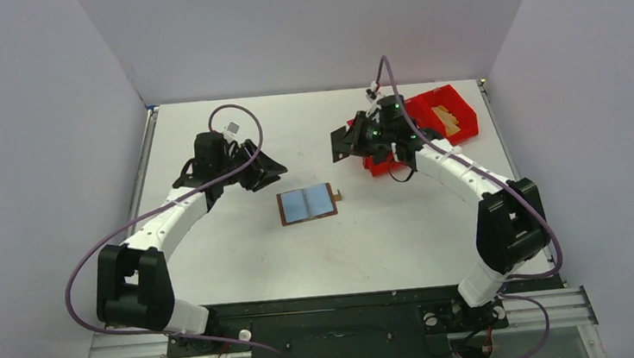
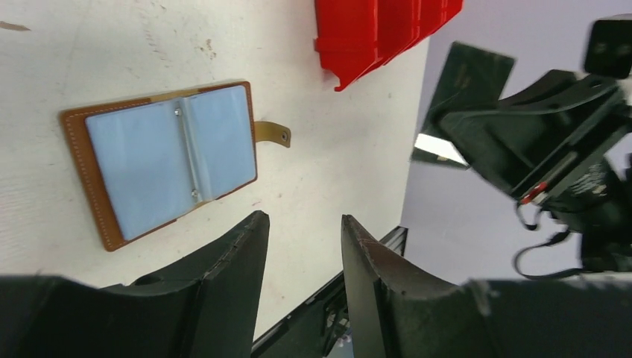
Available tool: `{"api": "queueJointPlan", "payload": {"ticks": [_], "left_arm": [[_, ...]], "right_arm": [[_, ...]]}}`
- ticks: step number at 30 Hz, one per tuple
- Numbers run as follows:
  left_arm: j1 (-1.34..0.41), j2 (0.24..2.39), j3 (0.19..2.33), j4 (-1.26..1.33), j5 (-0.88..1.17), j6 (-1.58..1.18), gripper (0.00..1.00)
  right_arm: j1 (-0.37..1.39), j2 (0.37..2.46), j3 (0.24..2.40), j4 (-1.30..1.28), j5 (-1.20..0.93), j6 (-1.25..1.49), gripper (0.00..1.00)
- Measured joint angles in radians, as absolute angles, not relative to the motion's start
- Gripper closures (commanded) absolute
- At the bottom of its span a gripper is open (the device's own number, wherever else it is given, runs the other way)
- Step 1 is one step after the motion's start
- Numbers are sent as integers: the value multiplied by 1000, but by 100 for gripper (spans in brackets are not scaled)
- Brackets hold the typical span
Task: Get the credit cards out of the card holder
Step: Place the credit card in the storage box.
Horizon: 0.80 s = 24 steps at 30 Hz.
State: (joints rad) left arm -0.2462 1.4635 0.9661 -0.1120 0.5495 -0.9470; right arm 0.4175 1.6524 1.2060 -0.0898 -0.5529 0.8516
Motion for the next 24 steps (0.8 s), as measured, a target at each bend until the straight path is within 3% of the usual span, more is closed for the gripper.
{"api": "queueJointPlan", "payload": {"ticks": [8, 13, 24], "left_arm": [[-246, 1438, 990, -293, 488, -800, 61], [-246, 1437, 991, -345, 482, -756, 61], [-246, 1415, 995, -373, 484, -724, 61]], "right_arm": [[348, 1647, 1421, -506, -160, 515, 100], [339, 1731, 1547, -627, 41, 386, 100], [335, 1925, 1699, -735, 204, 216, 100]]}}
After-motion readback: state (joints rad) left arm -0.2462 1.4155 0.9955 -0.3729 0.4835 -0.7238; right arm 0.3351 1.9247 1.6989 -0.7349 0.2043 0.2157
